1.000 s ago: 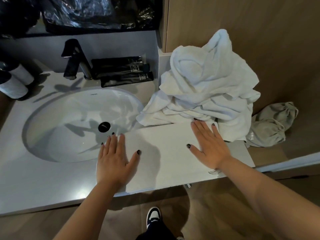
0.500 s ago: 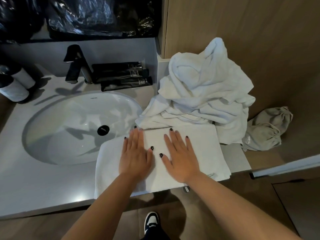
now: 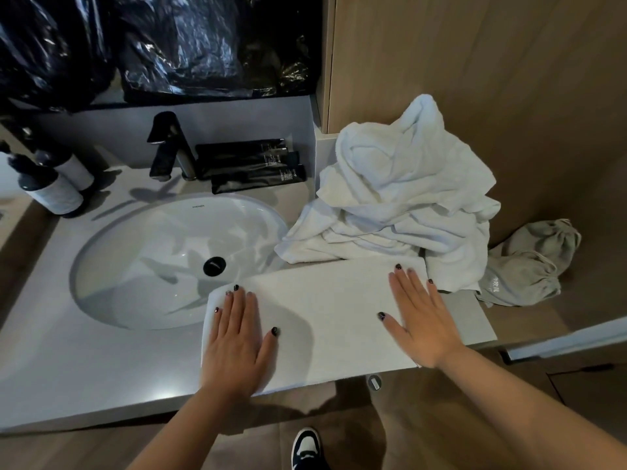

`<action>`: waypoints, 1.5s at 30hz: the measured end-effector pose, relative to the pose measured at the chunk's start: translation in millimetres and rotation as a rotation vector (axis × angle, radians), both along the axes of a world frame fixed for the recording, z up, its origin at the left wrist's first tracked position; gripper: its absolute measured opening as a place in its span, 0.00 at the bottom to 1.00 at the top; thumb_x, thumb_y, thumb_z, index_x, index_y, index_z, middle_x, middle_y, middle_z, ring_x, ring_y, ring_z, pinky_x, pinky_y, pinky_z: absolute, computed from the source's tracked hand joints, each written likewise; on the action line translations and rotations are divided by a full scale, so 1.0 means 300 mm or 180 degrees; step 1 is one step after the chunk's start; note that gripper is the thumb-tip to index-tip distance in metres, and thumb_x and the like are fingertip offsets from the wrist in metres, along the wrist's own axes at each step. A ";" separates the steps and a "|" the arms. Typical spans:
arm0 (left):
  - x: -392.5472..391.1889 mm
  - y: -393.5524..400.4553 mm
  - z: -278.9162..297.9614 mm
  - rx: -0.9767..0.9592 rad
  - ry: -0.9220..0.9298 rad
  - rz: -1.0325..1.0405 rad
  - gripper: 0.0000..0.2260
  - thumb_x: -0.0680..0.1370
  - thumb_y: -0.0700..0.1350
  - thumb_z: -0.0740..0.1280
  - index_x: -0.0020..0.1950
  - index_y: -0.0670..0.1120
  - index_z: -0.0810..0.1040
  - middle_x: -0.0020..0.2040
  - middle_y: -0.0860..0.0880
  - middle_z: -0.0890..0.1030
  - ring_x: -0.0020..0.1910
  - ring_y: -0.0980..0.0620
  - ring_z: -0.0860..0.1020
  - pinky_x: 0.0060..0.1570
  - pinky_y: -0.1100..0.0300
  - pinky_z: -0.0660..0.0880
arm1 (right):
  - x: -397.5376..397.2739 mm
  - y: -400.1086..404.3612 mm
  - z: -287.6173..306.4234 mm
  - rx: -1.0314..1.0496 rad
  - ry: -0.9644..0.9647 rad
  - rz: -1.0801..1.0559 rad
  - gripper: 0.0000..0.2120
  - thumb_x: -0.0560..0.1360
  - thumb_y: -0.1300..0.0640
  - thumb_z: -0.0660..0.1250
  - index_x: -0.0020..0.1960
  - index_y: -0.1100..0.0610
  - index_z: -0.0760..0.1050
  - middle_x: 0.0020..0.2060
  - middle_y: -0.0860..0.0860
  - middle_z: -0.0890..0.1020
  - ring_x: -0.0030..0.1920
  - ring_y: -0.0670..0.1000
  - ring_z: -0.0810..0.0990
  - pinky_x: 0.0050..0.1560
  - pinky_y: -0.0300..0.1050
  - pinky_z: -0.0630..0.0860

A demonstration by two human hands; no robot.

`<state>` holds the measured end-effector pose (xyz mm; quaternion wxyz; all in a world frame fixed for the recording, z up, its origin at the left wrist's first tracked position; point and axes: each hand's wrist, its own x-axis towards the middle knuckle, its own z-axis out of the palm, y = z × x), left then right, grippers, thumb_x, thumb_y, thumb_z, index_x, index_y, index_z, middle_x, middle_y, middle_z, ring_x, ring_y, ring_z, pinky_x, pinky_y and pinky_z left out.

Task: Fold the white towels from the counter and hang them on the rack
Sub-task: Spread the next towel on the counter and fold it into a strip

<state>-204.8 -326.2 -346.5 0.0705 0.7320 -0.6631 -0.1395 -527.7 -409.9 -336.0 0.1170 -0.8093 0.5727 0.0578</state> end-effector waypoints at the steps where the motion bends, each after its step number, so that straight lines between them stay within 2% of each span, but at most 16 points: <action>1: 0.004 0.004 0.009 -0.0039 0.0147 0.0142 0.38 0.79 0.66 0.44 0.81 0.44 0.41 0.81 0.46 0.38 0.79 0.50 0.36 0.77 0.53 0.37 | 0.000 0.012 0.002 0.0013 -0.0161 -0.0082 0.44 0.72 0.29 0.27 0.79 0.54 0.35 0.77 0.49 0.34 0.76 0.49 0.30 0.76 0.47 0.33; 4: 0.020 -0.010 0.037 -0.0518 0.0759 0.1042 0.32 0.81 0.53 0.63 0.79 0.40 0.57 0.79 0.41 0.56 0.78 0.40 0.56 0.75 0.43 0.57 | 0.002 0.082 0.008 -0.0381 -0.0748 -0.0516 0.36 0.78 0.38 0.47 0.77 0.60 0.59 0.77 0.56 0.59 0.78 0.57 0.54 0.76 0.51 0.52; 7: 0.056 -0.075 0.042 -0.0346 0.1012 0.1910 0.25 0.80 0.49 0.64 0.74 0.39 0.66 0.70 0.37 0.70 0.69 0.35 0.67 0.68 0.40 0.64 | 0.019 0.137 0.016 -0.0974 -0.1034 -0.1010 0.19 0.77 0.54 0.66 0.64 0.63 0.74 0.63 0.59 0.75 0.64 0.58 0.69 0.62 0.56 0.71; 10: 0.115 -0.147 0.035 0.0192 0.1262 0.2364 0.23 0.82 0.54 0.59 0.70 0.40 0.72 0.66 0.36 0.74 0.66 0.34 0.70 0.66 0.43 0.66 | 0.050 0.165 0.040 -0.0842 -0.0938 -0.1762 0.15 0.76 0.55 0.69 0.59 0.61 0.74 0.57 0.59 0.74 0.59 0.59 0.70 0.57 0.56 0.72; 12: 0.145 -0.175 0.040 0.0296 0.1403 0.2386 0.20 0.82 0.55 0.58 0.57 0.41 0.79 0.55 0.37 0.80 0.59 0.33 0.75 0.59 0.45 0.71 | 0.054 0.180 0.048 -0.0717 -0.0752 -0.2084 0.17 0.76 0.51 0.68 0.60 0.61 0.74 0.56 0.59 0.74 0.57 0.60 0.71 0.55 0.55 0.72; 14: 0.156 -0.189 0.051 0.0195 0.1453 0.2389 0.17 0.81 0.53 0.60 0.44 0.42 0.79 0.41 0.41 0.80 0.51 0.34 0.78 0.52 0.46 0.74 | 0.050 0.195 0.053 -0.0500 -0.0554 -0.2289 0.21 0.77 0.48 0.67 0.63 0.60 0.72 0.56 0.59 0.73 0.57 0.60 0.71 0.52 0.54 0.74; 15: 0.155 -0.190 0.058 0.0075 0.1498 0.2422 0.15 0.81 0.52 0.62 0.44 0.42 0.79 0.40 0.43 0.80 0.52 0.34 0.78 0.52 0.46 0.74 | 0.044 0.197 0.053 -0.0394 -0.0485 -0.2390 0.23 0.77 0.46 0.66 0.64 0.60 0.70 0.57 0.58 0.73 0.57 0.59 0.72 0.51 0.53 0.75; 18: 0.126 -0.170 0.082 -0.0444 0.1772 0.2517 0.16 0.81 0.48 0.65 0.65 0.41 0.74 0.46 0.44 0.79 0.59 0.37 0.76 0.58 0.49 0.70 | 0.032 0.190 0.070 -0.0109 -0.0615 -0.2635 0.24 0.77 0.43 0.65 0.64 0.59 0.69 0.57 0.56 0.75 0.55 0.57 0.76 0.41 0.47 0.75; 22: 0.098 -0.140 0.076 -0.0980 0.1927 0.2183 0.18 0.83 0.42 0.60 0.71 0.38 0.66 0.43 0.47 0.76 0.53 0.37 0.76 0.53 0.49 0.68 | 0.031 0.146 0.085 0.0261 -0.1176 -0.2930 0.18 0.79 0.48 0.65 0.61 0.61 0.70 0.55 0.58 0.79 0.55 0.59 0.79 0.40 0.46 0.71; 25: 0.104 -0.126 0.046 -0.1106 0.1639 0.1816 0.16 0.82 0.40 0.59 0.71 0.40 0.68 0.49 0.43 0.78 0.53 0.37 0.76 0.50 0.48 0.70 | 0.006 0.131 0.083 0.0212 -0.1325 -0.2933 0.09 0.82 0.53 0.59 0.49 0.59 0.69 0.51 0.61 0.80 0.49 0.59 0.77 0.43 0.47 0.69; 27: 0.101 -0.109 0.038 -0.1038 0.1398 0.1662 0.15 0.83 0.40 0.58 0.69 0.42 0.72 0.57 0.38 0.75 0.52 0.36 0.76 0.50 0.46 0.72 | -0.014 0.133 0.078 0.0216 -0.1327 -0.2988 0.10 0.83 0.55 0.57 0.46 0.59 0.68 0.48 0.60 0.79 0.48 0.59 0.76 0.43 0.47 0.67; 33: 0.113 -0.110 0.032 -0.0956 0.1454 0.1776 0.14 0.83 0.39 0.57 0.67 0.43 0.75 0.60 0.39 0.75 0.53 0.38 0.77 0.53 0.47 0.71 | -0.036 0.128 0.054 0.0203 -0.1544 -0.3048 0.13 0.83 0.55 0.57 0.41 0.59 0.69 0.41 0.56 0.77 0.42 0.57 0.74 0.38 0.49 0.67; 36: 0.123 -0.119 0.035 -0.0689 0.1665 0.2159 0.13 0.83 0.45 0.58 0.64 0.39 0.73 0.53 0.40 0.80 0.53 0.36 0.77 0.52 0.47 0.70 | -0.048 0.136 0.063 0.0141 -0.1778 -0.2999 0.16 0.82 0.55 0.60 0.36 0.59 0.67 0.33 0.55 0.75 0.36 0.56 0.73 0.33 0.45 0.66; 39: 0.157 -0.138 0.045 -0.0136 0.1646 0.2285 0.16 0.82 0.53 0.59 0.44 0.41 0.72 0.35 0.44 0.77 0.41 0.37 0.77 0.45 0.48 0.72 | -0.039 0.139 0.095 -0.0128 -0.1797 -0.2641 0.15 0.81 0.54 0.61 0.37 0.58 0.69 0.31 0.52 0.74 0.33 0.50 0.72 0.32 0.41 0.65; 41: 0.175 -0.163 0.066 0.0154 0.1553 0.2116 0.20 0.82 0.54 0.58 0.37 0.42 0.70 0.31 0.44 0.75 0.37 0.38 0.77 0.40 0.50 0.71 | -0.015 0.133 0.124 -0.0568 -0.1912 -0.2319 0.13 0.81 0.56 0.61 0.39 0.57 0.72 0.29 0.50 0.74 0.31 0.48 0.72 0.31 0.38 0.66; 45: 0.141 -0.167 0.087 -0.0016 0.1499 0.2002 0.15 0.84 0.49 0.56 0.50 0.36 0.71 0.39 0.41 0.76 0.41 0.40 0.74 0.43 0.50 0.70 | 0.012 0.106 0.145 -0.0750 -0.2258 -0.2334 0.14 0.81 0.59 0.61 0.36 0.58 0.70 0.27 0.51 0.72 0.29 0.48 0.69 0.31 0.34 0.66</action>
